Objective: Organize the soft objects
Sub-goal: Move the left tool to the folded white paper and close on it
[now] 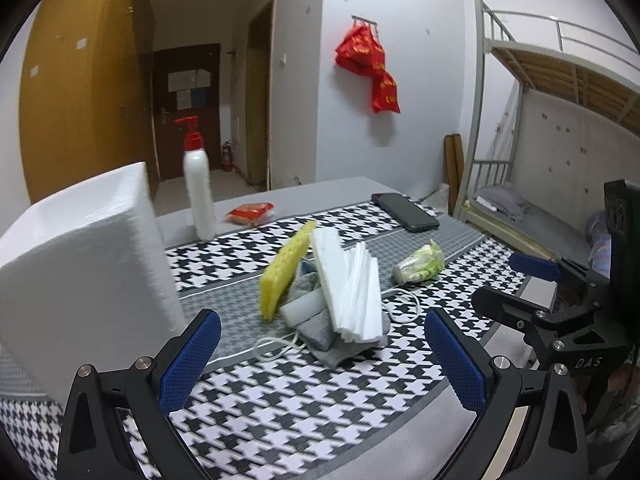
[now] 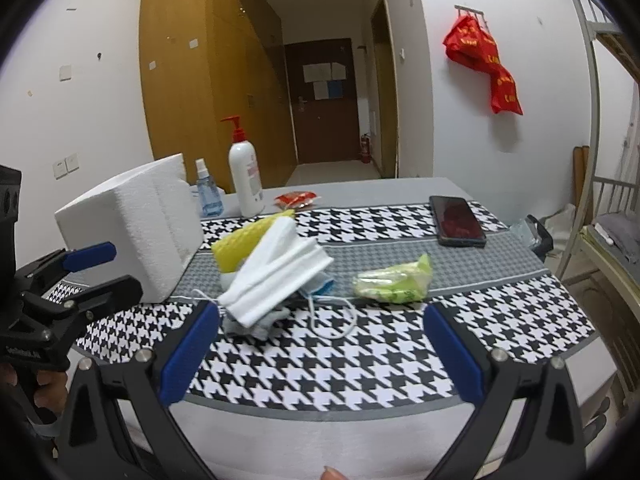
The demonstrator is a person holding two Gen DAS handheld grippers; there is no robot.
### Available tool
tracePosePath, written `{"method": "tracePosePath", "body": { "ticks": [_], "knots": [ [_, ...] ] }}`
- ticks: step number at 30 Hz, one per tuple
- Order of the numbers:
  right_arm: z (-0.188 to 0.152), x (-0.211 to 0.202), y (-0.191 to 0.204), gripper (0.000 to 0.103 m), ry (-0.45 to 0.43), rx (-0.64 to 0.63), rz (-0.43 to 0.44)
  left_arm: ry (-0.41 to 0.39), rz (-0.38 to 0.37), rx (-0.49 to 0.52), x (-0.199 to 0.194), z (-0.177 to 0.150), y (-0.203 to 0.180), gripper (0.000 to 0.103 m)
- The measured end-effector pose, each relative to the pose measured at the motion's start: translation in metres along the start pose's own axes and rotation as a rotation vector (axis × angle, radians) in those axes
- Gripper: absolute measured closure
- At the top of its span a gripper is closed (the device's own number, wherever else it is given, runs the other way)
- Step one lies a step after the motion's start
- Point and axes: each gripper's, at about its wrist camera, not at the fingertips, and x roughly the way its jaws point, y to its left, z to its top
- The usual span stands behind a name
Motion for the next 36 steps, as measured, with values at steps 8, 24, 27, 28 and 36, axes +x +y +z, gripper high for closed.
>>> {"method": "tracePosePath", "body": {
  "ticks": [8, 24, 27, 28, 36],
  "knots": [
    [-0.004, 0.010, -0.017, 0.000, 0.021, 0.012, 0.005, 0.065, -0.049, -0.041, 0.034, 0.004, -0.006, 0.002],
    [-0.005, 0.021, -0.045, 0.000, 0.039, 0.041, 0.004, 0.149, 0.016, -0.006, 0.083, 0.015, -0.024, 0.002],
    [-0.005, 0.022, -0.050, 0.000, 0.048, 0.039, 0.000, 0.164, 0.055, 0.010, 0.093, 0.016, -0.026, 0.002],
    [-0.005, 0.023, -0.051, 0.000, 0.049, 0.040, -0.002, 0.172, 0.076, 0.016, 0.096, 0.015, -0.027, 0.003],
    [-0.008, 0.028, -0.058, 0.000, 0.068, 0.058, 0.000, 0.231, 0.074, 0.003, 0.112, 0.012, -0.022, 0.027]
  ]
}}
